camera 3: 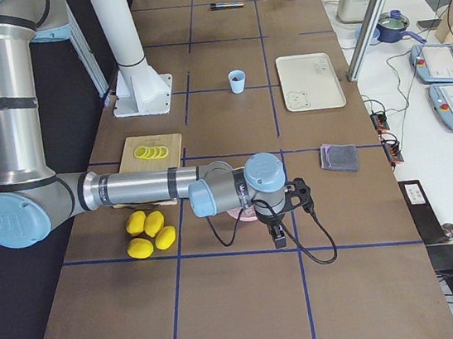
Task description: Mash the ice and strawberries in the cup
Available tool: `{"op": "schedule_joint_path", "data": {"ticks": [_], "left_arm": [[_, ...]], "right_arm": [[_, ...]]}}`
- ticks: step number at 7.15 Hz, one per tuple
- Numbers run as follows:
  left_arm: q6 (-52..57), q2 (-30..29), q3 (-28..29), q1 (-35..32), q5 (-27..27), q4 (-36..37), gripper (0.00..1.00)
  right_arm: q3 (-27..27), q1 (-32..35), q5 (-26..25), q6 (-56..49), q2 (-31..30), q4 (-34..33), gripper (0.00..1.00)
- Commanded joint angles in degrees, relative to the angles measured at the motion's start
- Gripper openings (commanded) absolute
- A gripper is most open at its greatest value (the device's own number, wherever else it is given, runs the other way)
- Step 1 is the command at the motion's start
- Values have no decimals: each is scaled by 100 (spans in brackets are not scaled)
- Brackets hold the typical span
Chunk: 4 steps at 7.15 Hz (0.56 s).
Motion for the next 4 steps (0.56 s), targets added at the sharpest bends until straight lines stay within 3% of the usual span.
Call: {"op": "schedule_joint_path", "data": {"ticks": [1,4], "left_arm": [[-49,-45,938,13,8,-942,100],[-563,-107,1257,39,34,-1303,100]], "right_arm": [[0,0,-13,0,33,-1,100],[-8,0,-13,0,77,-10,100]]}}
